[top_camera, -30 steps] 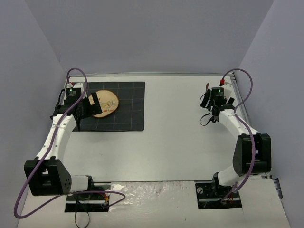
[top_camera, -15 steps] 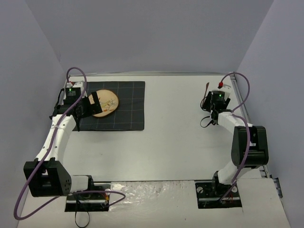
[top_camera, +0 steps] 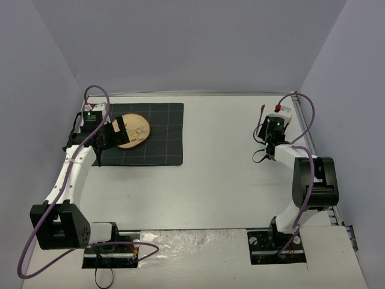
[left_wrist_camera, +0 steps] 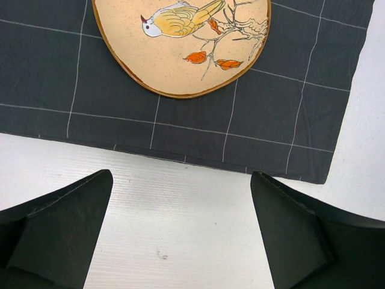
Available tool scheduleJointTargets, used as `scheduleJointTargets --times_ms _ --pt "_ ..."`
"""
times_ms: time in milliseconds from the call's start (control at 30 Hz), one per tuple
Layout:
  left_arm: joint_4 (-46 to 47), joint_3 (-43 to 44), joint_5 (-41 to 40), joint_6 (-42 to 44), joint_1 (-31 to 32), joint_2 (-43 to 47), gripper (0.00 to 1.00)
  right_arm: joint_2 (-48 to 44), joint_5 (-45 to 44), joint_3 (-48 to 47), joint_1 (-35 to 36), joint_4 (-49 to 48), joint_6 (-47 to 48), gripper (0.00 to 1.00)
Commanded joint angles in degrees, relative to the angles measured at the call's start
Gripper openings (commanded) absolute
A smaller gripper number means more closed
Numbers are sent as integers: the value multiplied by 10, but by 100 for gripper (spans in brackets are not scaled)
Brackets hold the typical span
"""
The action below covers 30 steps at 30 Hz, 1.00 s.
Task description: Set the dinner table for one person
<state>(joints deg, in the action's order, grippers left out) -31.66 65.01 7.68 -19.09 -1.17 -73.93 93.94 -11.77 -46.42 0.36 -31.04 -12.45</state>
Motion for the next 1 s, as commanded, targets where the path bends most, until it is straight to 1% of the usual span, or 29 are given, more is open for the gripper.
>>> scheduleJointTargets --times_ms 0,100,167,200,333,367,500,600,767,967 --pt "15 9 7 2 3 10 97 4 -11 -1 -1 -55 20 37" --pt "16 8 9 1 3 9 97 4 -11 0 -1 -54 24 32" --pt "16 8 10 1 3 8 97 5 -11 2 -1 -55 28 27" --pt "17 8 10 1 3 9 97 4 -12 2 -1 -54 31 20" --pt "17 8 11 1 3 9 97 -5 -15 9 -1 -58 44 3" --pt "17 7 11 1 3 9 97 -9 -15 11 -1 -59 48 0" --pt "18 7 14 0 3 8 97 -31 -11 19 -1 -60 66 0" --pt "19 6 18 -2 3 7 97 -58 -2 27 13 -64 79 0" --pt "23 4 20 -3 3 8 97 -109 3 40 72 -74 102 0" --pt "26 1 24 -5 3 6 97 -142 35 51 153 -93 106 0"
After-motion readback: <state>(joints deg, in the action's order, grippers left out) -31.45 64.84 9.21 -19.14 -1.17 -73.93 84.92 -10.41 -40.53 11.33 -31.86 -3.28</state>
